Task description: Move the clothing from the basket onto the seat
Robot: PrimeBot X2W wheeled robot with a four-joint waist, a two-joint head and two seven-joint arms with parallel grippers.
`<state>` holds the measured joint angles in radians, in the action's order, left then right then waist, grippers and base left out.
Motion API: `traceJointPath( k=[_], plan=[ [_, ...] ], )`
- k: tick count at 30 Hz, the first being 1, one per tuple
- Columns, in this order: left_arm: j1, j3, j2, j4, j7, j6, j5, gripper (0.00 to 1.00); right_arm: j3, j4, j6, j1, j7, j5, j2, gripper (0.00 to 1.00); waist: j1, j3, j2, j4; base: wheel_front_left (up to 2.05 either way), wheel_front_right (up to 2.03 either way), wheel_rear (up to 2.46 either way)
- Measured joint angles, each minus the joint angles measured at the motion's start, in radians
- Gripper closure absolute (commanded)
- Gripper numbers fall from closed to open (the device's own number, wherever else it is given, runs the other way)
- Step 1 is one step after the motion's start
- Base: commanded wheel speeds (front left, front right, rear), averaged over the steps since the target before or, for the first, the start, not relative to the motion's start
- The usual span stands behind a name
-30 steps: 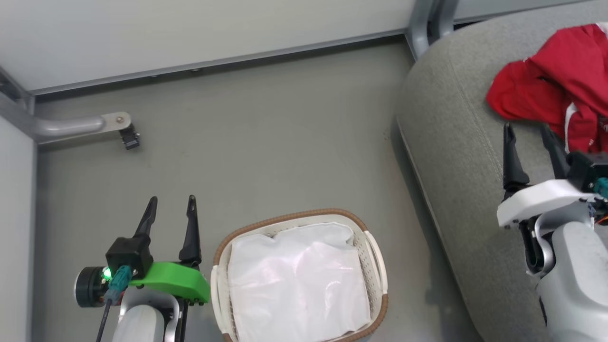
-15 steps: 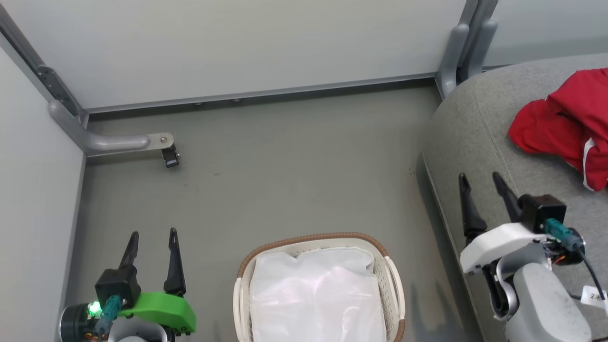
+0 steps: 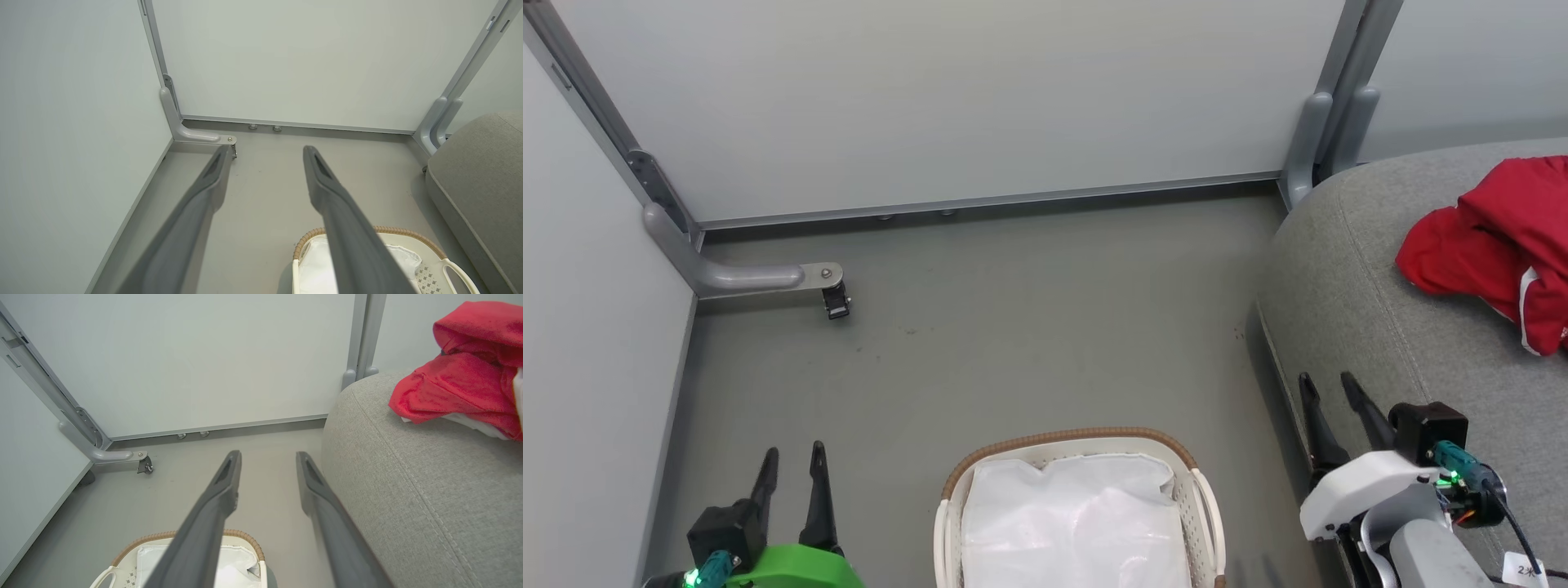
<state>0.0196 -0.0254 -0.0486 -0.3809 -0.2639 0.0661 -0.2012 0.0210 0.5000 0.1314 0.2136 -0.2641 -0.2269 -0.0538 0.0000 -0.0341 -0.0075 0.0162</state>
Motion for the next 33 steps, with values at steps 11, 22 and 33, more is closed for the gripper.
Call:
traceJointPath(
  k=[11,22,33],
  plan=[
    [-0.001,0.017,0.004,-0.026,0.049,0.004,-0.138,1.0,-0.017,0.012,0.0,-0.024,0.046,-0.136,0.011,1.0,0.0,0.002,0.0,-0.001,0.0,0.0,0.0],
    [0.001,0.029,0.004,0.001,0.093,0.013,-0.331,1.0,-0.032,-0.032,0.0,-0.04,0.093,-0.325,0.01,1.0,0.0,0.005,0.0,-0.002,0.0,0.0,0.0],
    [0.008,0.048,0.004,0.022,0.137,0.019,-0.499,1.0,-0.047,-0.066,0.0,-0.044,0.135,-0.49,0.01,1.0,0.0,0.008,0.0,-0.004,0.0,0.0,0.0]
  ],
)
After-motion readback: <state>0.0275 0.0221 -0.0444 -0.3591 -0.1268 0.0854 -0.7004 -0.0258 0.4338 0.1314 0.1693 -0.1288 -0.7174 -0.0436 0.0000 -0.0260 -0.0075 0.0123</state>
